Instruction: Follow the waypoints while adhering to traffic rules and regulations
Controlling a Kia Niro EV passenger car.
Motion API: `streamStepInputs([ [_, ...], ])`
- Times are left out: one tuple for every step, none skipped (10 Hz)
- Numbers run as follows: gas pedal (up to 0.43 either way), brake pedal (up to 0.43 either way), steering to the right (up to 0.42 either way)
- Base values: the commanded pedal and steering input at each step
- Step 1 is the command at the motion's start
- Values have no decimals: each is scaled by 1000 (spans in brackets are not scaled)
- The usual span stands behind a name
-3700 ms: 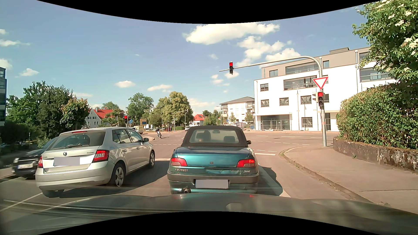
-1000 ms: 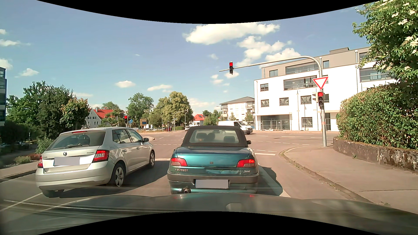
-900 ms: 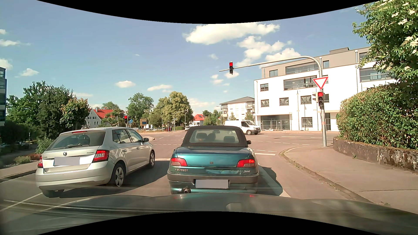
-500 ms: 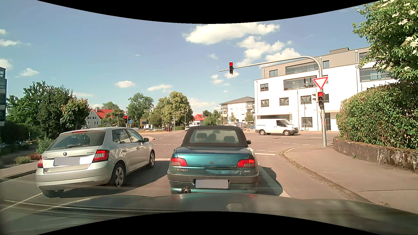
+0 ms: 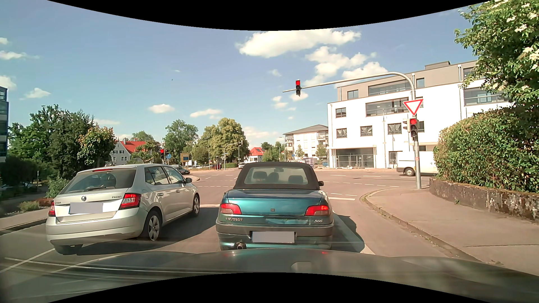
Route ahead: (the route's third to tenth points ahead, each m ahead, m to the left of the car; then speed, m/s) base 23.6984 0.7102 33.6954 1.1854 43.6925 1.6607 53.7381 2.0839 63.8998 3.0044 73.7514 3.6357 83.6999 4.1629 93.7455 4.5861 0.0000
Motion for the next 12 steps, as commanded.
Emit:
streamStepInputs([
  [0,634,3],
  [0,634,3],
  [0,634,3],
  [0,640,3],
  [0,634,3],
  [0,634,3],
  [0,634,3],
  [0,634,3],
  [0,634,3],
  [0,634,3],
  [0,634,3],
  [0,634,3],
])
